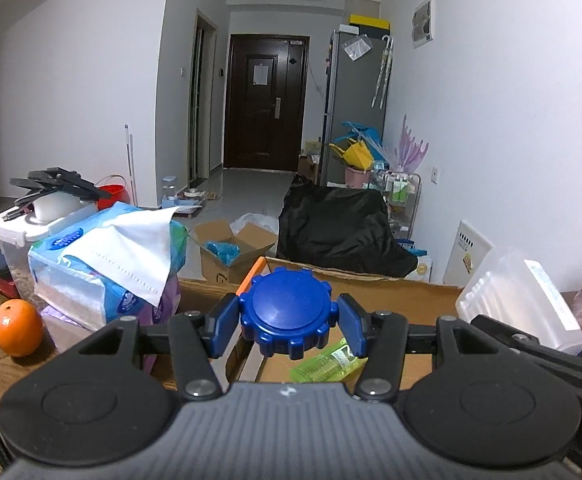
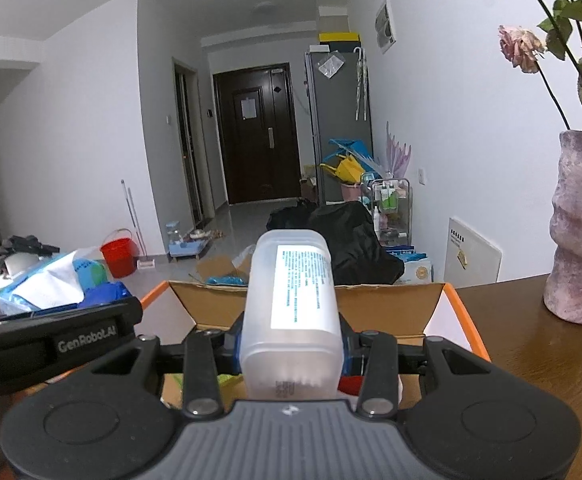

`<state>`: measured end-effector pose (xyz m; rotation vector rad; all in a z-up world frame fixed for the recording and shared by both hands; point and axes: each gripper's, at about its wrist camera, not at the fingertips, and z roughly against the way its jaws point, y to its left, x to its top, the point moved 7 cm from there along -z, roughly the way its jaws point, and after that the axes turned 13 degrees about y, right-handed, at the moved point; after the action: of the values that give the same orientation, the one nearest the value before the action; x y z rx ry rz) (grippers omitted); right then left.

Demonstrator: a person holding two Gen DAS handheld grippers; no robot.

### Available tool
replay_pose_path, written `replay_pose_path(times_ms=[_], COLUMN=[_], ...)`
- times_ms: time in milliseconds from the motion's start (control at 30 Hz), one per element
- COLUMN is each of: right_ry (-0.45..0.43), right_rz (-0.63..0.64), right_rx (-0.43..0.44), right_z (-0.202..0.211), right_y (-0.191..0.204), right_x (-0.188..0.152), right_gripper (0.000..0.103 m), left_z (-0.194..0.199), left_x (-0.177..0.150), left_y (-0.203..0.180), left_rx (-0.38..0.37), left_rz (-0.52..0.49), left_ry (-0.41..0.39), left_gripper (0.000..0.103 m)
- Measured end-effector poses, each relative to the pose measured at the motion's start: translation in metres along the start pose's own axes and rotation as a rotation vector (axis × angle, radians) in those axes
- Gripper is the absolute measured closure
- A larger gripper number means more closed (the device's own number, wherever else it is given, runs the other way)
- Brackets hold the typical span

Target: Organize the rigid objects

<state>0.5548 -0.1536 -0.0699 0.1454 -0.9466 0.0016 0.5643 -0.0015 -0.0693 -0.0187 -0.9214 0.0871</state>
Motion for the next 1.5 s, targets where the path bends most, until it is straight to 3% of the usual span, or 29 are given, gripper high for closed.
replay_pose_path(times_ms=[100, 133, 167, 267, 400, 467, 933, 1500], right_ry=[0.028, 0.035, 0.031, 0.022, 0.01, 0.002, -0.015, -0.067], right_rz=[0.002, 0.0, 0.0, -0.004, -0.027, -0.032, -0.008, 0.03], right_rx=[-0.011, -0.014, -0.015, -0.044, -0.082, -0.091, -0.105, -0.106], right_z=[-0.002, -0.002, -0.001, 0.004, 0.011, 0.013, 0.028, 0.107], right_y=[-0.002, -0.003, -0.005, -0.013, -0.027, -0.031, -0.033, -0.04], right_x=[-0.001, -0.002, -0.001, 0.0, 0.002, 0.002, -0.003, -0.029], right_gripper=[0.063, 0.063, 0.062, 0.036, 0.006, 0.0, 0.0, 0.0], left_z=[-0.003, -0.002, -0.001, 0.006, 0.006, 0.007, 0.013, 0.095], left_x=[-0.002, -0.002, -0.002, -0.002, -0.002, -0.001, -0.002, -0.03], left_y=[-0.001, -0.002, -0.002, -0.004, -0.001, 0.0, 0.0, -0.003], left_rx=[-0.022, -0.035, -0.04, 0.006, 0.002, 0.006, 0.012, -0.024], left_rz=[-0.012, -0.016, -0.018, -0.034, -0.022, -0.018, -0.018, -0.073], left_ry=[0.015, 0.016, 0.016, -0.02, -0.013, -0.013, -0.01, -0.058], left_gripper=[0.046, 0.034, 0.015, 0.003, 0.0, 0.0, 0.0, 0.0])
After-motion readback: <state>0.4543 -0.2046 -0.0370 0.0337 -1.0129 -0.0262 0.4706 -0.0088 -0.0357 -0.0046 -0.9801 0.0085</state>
